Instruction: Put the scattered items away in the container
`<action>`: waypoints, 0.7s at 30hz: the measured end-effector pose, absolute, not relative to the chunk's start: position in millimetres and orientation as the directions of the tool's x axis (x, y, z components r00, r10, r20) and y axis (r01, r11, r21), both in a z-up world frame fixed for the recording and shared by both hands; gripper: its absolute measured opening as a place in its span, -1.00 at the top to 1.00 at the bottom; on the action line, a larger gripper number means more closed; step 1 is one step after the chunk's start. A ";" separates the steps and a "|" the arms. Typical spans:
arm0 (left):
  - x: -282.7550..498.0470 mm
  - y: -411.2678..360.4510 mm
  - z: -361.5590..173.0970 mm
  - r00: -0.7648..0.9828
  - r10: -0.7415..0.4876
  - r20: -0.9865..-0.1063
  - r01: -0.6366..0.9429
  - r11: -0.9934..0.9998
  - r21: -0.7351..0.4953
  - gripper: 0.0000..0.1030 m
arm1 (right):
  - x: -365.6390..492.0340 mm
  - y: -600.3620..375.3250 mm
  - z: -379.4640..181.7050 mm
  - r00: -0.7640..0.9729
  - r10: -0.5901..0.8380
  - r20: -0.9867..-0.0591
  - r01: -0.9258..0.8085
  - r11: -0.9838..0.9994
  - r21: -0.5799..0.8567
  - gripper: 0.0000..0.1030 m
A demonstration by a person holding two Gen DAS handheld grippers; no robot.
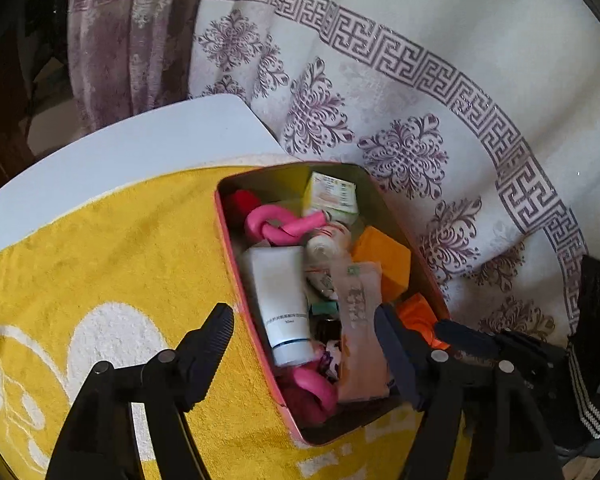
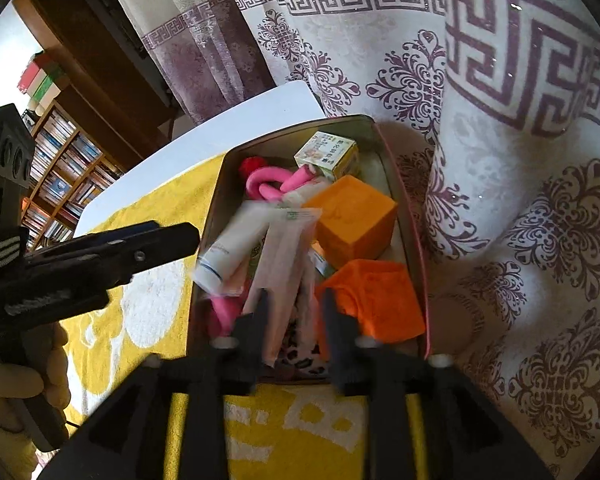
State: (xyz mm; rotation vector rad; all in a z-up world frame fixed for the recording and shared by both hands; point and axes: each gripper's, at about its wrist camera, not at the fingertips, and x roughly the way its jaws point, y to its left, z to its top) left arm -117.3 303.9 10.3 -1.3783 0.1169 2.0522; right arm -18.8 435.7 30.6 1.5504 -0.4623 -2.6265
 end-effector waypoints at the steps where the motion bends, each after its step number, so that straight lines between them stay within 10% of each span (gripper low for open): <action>1: -117.6 303.7 10.1 -0.229 0.464 -0.856 -0.559 -0.782 -0.275 -0.44 | -17.0 436.1 31.1 -0.498 -0.193 -0.845 -0.105 -0.954 0.280 -0.15; 21: -79.1 289.7 43.2 -0.363 0.331 -0.871 -0.549 -0.831 -0.087 -0.65 | 21.8 424.4 37.4 -0.479 -0.134 -0.868 -0.147 -0.962 0.229 -0.54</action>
